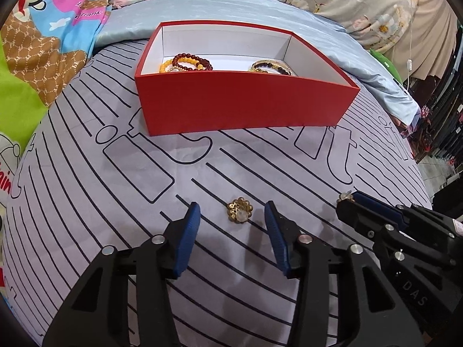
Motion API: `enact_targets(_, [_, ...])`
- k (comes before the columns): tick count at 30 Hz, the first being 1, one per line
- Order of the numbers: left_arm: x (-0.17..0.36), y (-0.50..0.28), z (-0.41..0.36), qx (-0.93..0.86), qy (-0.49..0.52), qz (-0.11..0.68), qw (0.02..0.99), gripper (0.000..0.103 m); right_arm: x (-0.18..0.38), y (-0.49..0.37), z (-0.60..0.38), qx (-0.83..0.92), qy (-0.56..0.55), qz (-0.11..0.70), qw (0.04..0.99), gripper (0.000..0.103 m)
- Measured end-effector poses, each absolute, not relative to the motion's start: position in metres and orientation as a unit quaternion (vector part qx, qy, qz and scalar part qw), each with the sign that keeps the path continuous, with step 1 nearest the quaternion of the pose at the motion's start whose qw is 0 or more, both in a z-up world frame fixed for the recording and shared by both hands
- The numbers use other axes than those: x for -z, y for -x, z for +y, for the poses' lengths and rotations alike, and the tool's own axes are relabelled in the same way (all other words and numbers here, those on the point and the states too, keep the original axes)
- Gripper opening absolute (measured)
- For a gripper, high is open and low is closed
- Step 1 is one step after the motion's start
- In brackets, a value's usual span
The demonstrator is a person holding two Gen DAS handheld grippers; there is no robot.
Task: Organize jewelry
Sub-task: 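Grasp one gold earring with the right tool while the left tool grasps the other, then carry both held earrings over the red box with both tools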
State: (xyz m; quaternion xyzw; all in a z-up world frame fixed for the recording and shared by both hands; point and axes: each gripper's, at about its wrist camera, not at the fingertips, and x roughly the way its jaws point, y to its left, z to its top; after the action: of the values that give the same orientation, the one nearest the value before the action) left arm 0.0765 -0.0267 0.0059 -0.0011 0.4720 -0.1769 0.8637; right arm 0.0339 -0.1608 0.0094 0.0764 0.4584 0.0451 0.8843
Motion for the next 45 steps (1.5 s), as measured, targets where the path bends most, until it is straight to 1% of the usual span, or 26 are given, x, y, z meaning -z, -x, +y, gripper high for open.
enact_targets(4, [-0.005,-0.078,-0.027,0.178,0.001,0.473,0.863,0.026,-0.008,-0.035,-0.161,-0.046,-0.080,0.459,0.883,0.015])
enact_targets(5, [-0.005,-0.078,-0.027,0.179,0.003,0.474,0.862,0.024,-0.008,-0.035,-0.161,-0.047,-0.080,0.459,0.883,0.015])
enact_targets(6, [-0.005,-0.079,-0.027,0.181,0.004,0.475,0.861,0.019,-0.008,-0.035,-0.161,-0.047,-0.080,0.459,0.883,0.015])
enact_targets(7, [-0.005,-0.079,-0.027,0.182,0.005,0.476,0.861,0.017,-0.008,-0.035,-0.161,-0.047,-0.081,0.460,0.883,0.015])
enact_targets(17, [-0.013,-0.077,-0.027,0.180,0.003,0.472,0.863,0.014,-0.017,-0.032,-0.159,-0.053,-0.086,0.452,0.886,0.015])
enact_targets(29, [-0.065,-0.087,-0.023,0.182,0.013,0.430,0.884,0.014,-0.060,-0.044,-0.162,-0.067,-0.080,0.413,0.905,0.015])
enact_targets(36, [-0.101,-0.133,-0.033,0.179,0.008,0.388,0.904,0.014,-0.093,-0.092,-0.170,-0.067,-0.072,0.377,0.921,0.015])
enact_targets(40, [-0.108,-0.172,-0.045,0.173,0.004,0.377,0.910,0.014,-0.099,-0.129,-0.173,-0.064,-0.070,0.372,0.923,0.015])
enact_targets(45, [-0.104,-0.219,-0.059,0.170,0.005,0.380,0.909,0.014,-0.093,-0.181,-0.172,-0.061,-0.067,0.379,0.921,0.015])
